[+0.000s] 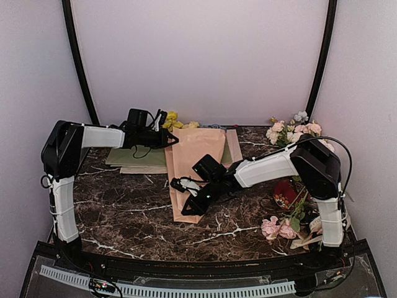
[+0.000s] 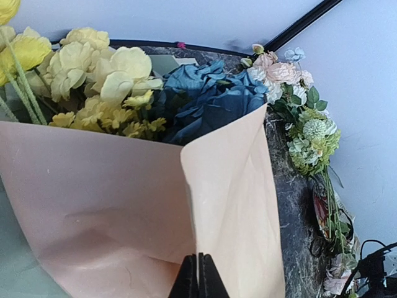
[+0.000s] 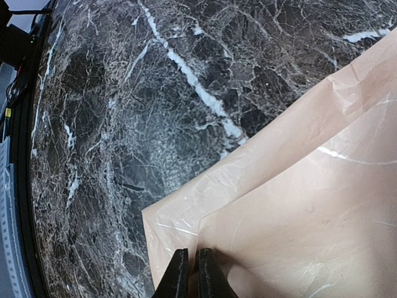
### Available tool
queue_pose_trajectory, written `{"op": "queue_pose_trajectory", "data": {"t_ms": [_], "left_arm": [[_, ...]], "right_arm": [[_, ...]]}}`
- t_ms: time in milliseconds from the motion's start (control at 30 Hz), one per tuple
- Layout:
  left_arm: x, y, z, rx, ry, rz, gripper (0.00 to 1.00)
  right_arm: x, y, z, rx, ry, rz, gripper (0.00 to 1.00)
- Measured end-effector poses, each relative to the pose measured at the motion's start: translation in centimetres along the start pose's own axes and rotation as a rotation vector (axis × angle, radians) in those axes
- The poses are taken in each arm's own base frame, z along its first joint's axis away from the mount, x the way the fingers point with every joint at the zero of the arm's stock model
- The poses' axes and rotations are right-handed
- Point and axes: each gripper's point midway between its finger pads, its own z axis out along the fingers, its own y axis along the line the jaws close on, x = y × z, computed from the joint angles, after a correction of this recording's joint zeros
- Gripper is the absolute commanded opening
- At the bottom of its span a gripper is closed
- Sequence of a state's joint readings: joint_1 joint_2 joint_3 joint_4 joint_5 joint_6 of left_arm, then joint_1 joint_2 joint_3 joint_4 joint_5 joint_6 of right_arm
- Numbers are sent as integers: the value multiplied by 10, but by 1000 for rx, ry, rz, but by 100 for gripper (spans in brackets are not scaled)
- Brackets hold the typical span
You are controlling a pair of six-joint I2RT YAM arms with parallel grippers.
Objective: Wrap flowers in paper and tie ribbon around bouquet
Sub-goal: Press the fold line on the folded bouquet.
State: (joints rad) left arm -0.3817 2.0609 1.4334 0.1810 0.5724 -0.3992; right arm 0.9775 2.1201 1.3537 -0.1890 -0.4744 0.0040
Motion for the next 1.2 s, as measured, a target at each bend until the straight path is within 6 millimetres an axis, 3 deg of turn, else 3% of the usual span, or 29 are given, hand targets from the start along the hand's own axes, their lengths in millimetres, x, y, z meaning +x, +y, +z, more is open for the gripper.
{"op": "queue_pose_trajectory", "data": {"t_ms": [267, 500, 767, 900, 1000, 1100, 1200], "left_arm": [[15, 46, 0, -70, 48, -74, 0], [53, 96, 15, -129, 120, -145, 0], [55, 100, 17, -129, 117, -137, 0], [55, 103, 17, -135, 106, -129, 0], [54, 106, 17, -134, 96, -126, 0], [54, 108, 18, -130, 89, -123, 0], [54, 108, 19, -123, 86, -121, 0]], "right_arm": [[3, 0, -1, 1, 9, -19, 8], [6, -1, -4, 16, 25, -38, 11], [17, 4, -27, 58, 95, -33, 20], [16, 25, -49, 0, 111, -42, 22], [2, 39, -64, -54, 68, -58, 22], [-12, 29, -69, -39, 19, -38, 19], [-19, -1, -66, 25, -14, 13, 17]]}}
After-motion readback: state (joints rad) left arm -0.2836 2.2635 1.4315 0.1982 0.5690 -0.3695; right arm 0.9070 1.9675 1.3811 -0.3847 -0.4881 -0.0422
